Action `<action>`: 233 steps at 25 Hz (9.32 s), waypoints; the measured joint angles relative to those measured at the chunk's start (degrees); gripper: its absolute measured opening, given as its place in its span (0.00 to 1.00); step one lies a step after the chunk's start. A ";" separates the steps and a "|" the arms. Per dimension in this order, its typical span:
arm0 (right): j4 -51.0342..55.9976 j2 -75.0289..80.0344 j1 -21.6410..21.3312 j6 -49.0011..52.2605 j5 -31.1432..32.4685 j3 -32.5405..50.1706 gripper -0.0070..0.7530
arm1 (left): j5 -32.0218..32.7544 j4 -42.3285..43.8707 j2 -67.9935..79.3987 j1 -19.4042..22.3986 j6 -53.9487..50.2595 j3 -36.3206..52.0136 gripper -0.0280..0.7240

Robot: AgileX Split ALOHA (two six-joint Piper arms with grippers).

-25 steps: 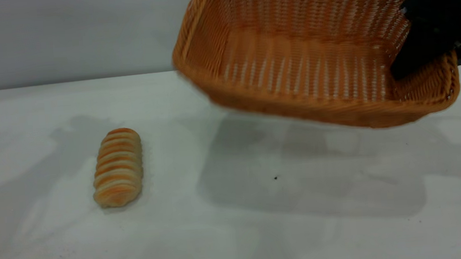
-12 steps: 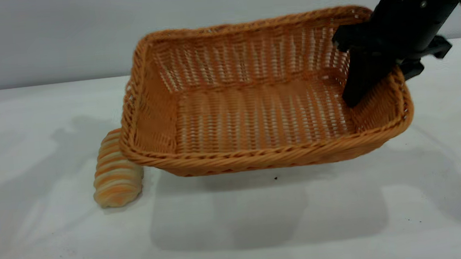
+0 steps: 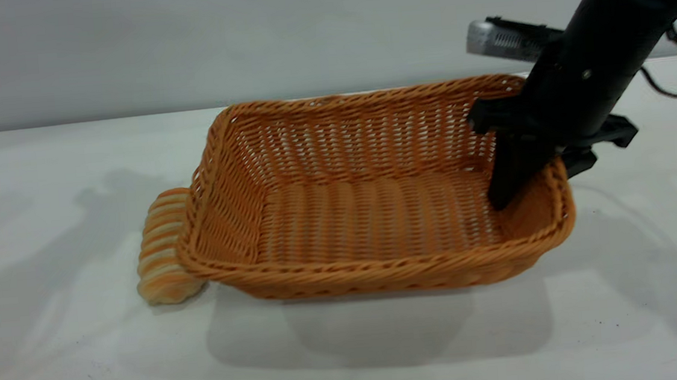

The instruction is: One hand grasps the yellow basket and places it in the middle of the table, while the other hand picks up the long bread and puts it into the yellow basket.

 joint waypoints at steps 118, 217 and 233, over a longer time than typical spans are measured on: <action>-23.16 -109.89 -4.50 16.69 25.06 43.74 0.57 | 10.02 -12.65 27.37 6.04 4.21 -0.69 0.47; -25.61 -116.67 -4.50 15.50 26.73 44.53 0.41 | 38.38 36.97 -81.13 -13.00 -39.17 13.66 0.59; -24.78 -116.67 -4.50 14.64 26.73 44.53 0.41 | 43.43 36.96 -106.08 -13.00 -43.48 43.87 0.59</action>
